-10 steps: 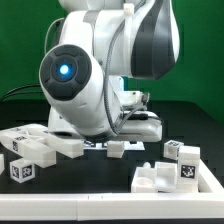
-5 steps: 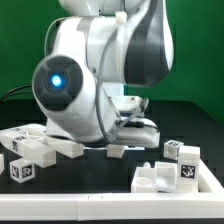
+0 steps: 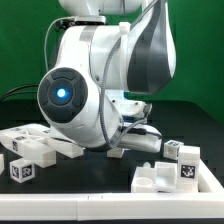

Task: Assemble chair

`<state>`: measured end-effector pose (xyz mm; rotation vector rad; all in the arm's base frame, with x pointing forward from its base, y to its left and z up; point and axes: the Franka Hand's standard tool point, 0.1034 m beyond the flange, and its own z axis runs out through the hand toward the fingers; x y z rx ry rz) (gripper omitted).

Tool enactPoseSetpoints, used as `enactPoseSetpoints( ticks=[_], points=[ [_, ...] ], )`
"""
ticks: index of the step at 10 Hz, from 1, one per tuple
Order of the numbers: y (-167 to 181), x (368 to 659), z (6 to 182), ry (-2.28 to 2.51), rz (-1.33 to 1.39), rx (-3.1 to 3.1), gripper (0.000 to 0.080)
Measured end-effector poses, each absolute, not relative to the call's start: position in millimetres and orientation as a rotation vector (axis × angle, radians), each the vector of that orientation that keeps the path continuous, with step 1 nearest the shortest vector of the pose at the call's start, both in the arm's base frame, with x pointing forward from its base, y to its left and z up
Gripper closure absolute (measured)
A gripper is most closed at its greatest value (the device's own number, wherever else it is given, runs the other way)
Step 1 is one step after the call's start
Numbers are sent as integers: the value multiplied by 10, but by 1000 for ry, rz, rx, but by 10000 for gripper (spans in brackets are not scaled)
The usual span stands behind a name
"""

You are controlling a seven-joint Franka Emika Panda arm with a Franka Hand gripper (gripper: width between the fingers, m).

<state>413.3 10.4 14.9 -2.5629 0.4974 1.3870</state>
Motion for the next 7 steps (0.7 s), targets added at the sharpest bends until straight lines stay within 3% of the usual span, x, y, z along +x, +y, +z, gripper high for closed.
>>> enactPoseSetpoints(
  ticks=[1, 3, 7],
  points=[
    [101, 4133, 149, 499, 1387, -2562, 517],
    [99, 4138, 163, 500, 1388, -2560, 517],
    [101, 4518, 806, 435, 1231, -2617, 517]
  ],
)
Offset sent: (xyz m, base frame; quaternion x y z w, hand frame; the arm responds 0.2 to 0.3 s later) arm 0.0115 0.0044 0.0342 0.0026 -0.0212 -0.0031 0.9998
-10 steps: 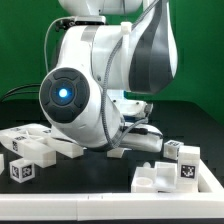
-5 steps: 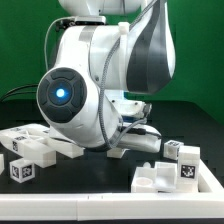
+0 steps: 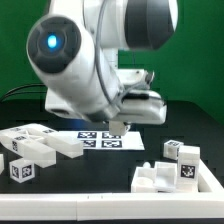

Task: Assemble chair

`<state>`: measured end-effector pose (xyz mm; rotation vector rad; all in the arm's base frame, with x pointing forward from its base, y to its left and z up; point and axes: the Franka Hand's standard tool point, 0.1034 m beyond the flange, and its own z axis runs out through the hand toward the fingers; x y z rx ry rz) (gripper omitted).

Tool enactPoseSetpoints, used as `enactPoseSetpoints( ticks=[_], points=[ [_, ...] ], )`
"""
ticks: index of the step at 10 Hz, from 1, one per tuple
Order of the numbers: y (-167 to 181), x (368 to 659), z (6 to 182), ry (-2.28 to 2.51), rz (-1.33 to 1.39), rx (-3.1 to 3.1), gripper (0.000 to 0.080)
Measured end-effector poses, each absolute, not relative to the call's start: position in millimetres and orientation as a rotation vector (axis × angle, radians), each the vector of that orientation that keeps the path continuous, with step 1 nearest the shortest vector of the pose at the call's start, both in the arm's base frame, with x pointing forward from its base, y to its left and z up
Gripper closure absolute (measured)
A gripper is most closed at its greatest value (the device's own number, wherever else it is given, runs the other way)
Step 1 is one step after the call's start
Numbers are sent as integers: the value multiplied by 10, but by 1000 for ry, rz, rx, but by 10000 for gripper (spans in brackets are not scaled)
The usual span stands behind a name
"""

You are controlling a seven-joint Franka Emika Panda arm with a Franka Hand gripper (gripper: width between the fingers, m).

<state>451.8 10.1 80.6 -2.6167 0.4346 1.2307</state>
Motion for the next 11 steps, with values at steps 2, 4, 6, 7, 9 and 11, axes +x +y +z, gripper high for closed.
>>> enactPoseSetpoints(
  ticks=[2, 4, 6, 7, 9, 11],
  points=[
    [134, 4533, 842, 398, 984, -2759, 515],
    [150, 4604, 874, 408, 768, -2841, 515],
    [296, 4972, 1282, 338, 550, -2900, 515],
    [300, 5229, 1491, 286, 382, -2926, 515],
    [308, 5192, 1487, 279, 147, -2970, 515],
    [265, 5329, 1487, 279, -97, -2999, 515]
  ],
)
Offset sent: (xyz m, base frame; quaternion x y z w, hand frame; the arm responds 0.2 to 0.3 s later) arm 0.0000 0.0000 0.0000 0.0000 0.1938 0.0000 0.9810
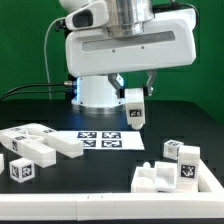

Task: Assemble chair

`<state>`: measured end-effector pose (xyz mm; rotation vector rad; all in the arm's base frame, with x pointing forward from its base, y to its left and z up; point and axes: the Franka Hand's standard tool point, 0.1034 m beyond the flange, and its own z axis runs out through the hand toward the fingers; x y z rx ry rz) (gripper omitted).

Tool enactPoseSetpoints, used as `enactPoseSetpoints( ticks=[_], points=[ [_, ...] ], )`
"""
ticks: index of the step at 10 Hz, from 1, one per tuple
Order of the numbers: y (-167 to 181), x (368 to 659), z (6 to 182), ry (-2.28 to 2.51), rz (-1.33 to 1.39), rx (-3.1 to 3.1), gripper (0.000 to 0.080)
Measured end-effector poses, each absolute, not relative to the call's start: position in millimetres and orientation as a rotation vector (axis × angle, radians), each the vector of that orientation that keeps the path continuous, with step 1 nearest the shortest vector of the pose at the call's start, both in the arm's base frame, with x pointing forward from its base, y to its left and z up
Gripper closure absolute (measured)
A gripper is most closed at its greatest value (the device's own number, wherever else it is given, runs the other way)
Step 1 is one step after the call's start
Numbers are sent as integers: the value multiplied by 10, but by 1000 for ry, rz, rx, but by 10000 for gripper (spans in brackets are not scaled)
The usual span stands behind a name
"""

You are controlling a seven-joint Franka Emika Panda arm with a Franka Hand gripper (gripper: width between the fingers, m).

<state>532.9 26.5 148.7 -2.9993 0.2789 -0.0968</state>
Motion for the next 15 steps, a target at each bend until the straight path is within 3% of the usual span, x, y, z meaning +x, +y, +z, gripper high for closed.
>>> enactPoseSetpoints(
  ticks=[3, 6, 11, 15],
  points=[
    [162, 5837, 1668, 206, -446, -3017, 515],
    [100, 5815, 1650, 205, -725, -3020, 515],
    [306, 5864, 1285, 201, -730, -3033, 515],
    [381, 5840, 1213, 201, -709, -3034, 515]
  ],
)
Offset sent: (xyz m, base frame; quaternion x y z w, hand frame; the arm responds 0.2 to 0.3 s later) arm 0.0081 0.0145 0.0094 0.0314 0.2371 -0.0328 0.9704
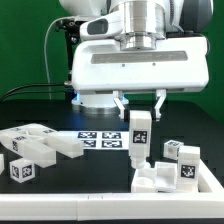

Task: Assemble chair

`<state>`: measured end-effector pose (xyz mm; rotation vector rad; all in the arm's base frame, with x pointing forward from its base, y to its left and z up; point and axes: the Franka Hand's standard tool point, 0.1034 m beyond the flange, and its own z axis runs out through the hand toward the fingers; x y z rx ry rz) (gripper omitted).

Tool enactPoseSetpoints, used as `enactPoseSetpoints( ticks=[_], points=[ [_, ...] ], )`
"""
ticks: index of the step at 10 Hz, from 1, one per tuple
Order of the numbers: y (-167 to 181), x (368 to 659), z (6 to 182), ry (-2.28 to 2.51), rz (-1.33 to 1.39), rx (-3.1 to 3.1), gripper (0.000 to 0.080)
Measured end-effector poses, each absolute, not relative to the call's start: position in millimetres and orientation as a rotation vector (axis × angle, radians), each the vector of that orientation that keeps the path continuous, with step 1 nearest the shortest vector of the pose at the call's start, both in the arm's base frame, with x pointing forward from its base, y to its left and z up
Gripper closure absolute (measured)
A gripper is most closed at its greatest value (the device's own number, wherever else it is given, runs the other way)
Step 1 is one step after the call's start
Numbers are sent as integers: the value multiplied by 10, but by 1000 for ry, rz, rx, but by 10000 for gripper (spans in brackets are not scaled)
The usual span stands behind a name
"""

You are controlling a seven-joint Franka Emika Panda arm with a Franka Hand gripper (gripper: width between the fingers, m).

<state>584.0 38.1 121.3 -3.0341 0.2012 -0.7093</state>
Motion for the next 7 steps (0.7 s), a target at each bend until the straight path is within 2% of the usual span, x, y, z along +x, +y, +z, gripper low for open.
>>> enactPoseSetpoints(
  ticks=[7],
  points=[
    [402, 5778, 924, 186, -683, -3062, 515]
  ],
)
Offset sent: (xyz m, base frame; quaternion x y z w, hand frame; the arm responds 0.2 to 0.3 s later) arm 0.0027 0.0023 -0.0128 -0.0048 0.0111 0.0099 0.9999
